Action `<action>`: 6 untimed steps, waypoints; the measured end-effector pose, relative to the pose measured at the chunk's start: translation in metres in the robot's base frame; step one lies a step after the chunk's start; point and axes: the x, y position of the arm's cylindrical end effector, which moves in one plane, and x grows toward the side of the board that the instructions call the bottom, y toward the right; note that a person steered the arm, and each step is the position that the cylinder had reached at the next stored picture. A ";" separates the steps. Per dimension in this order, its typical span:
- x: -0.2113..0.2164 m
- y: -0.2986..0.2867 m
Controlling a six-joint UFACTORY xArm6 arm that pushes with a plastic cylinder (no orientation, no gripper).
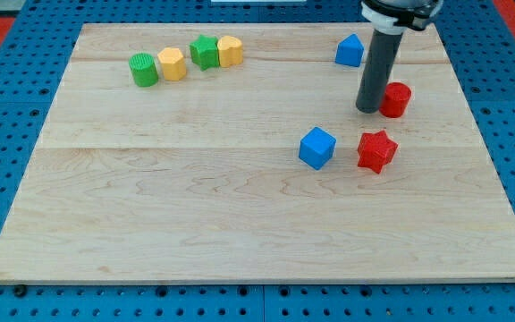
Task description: Push red star slightly downwards
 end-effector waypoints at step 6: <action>0.103 0.053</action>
